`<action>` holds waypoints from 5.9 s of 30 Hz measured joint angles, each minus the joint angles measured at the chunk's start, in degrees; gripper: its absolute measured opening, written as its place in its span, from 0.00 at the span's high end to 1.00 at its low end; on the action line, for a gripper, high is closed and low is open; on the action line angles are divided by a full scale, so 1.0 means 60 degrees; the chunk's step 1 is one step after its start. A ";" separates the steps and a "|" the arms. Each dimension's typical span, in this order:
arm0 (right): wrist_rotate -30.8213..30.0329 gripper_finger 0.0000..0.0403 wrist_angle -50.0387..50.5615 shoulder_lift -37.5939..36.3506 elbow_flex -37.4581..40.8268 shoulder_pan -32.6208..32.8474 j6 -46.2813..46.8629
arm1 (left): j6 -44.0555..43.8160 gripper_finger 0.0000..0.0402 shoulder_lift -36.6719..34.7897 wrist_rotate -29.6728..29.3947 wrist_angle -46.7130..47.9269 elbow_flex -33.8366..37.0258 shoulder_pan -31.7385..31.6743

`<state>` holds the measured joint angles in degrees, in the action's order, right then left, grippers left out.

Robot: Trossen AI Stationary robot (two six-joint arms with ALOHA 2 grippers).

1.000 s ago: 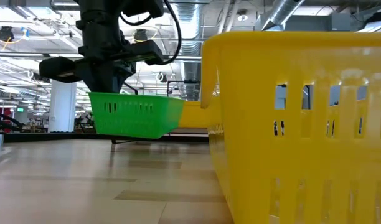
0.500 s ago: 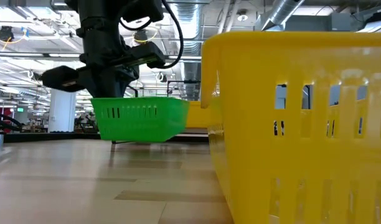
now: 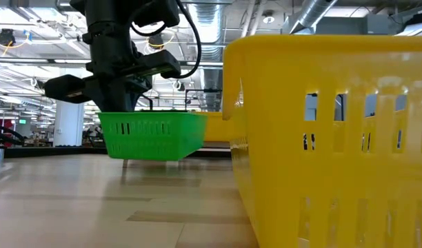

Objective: Stack baskets on shelf by color
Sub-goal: Stack the top green bin on top of the stacked green bins on the shelf

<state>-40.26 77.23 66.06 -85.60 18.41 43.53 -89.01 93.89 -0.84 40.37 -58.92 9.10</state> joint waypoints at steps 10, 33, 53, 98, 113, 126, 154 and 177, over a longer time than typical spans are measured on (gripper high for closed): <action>0.0009 0.99 0.0004 0.0000 0.0000 0.0000 -0.0055 | 0.0914 0.86 0.0000 -0.0344 0.0039 0.0000 -0.0025; 0.0511 0.99 0.0056 -0.0106 0.0000 0.0000 -0.0255 | 0.6798 0.60 -0.0357 -0.1791 0.0956 -0.3800 -0.0314; 0.2235 0.99 0.1145 -0.0084 0.0000 0.0000 0.0601 | 0.7799 0.63 -0.0263 -0.4735 0.4153 -0.6546 0.0123; 0.2446 0.99 0.0656 0.0754 0.0000 0.2503 0.2000 | 0.6738 0.64 0.4346 -0.0925 0.6256 -0.7358 -0.1016; 0.2437 0.99 0.0692 0.0754 0.0000 0.2499 0.1533 | 0.5052 0.64 0.4353 -0.0650 0.5568 -0.7577 -0.1008; 0.2439 0.99 0.0667 0.0754 0.0000 0.2499 0.1163 | 0.4475 0.64 0.4368 -0.0318 0.4229 -0.6637 -0.0998; 0.2022 0.99 0.0528 0.0750 0.0000 0.2499 0.1122 | 0.6975 1.00 0.3289 -0.1370 0.2943 -0.7396 -0.1043; -0.7613 0.99 -0.2431 0.2607 -0.0004 0.1809 -0.1885 | 0.9799 1.00 0.0796 -1.0013 0.2681 -0.8684 -0.0058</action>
<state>-85.94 62.65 81.70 -85.62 29.27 32.22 -30.21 98.66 -60.91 56.45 -111.02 8.75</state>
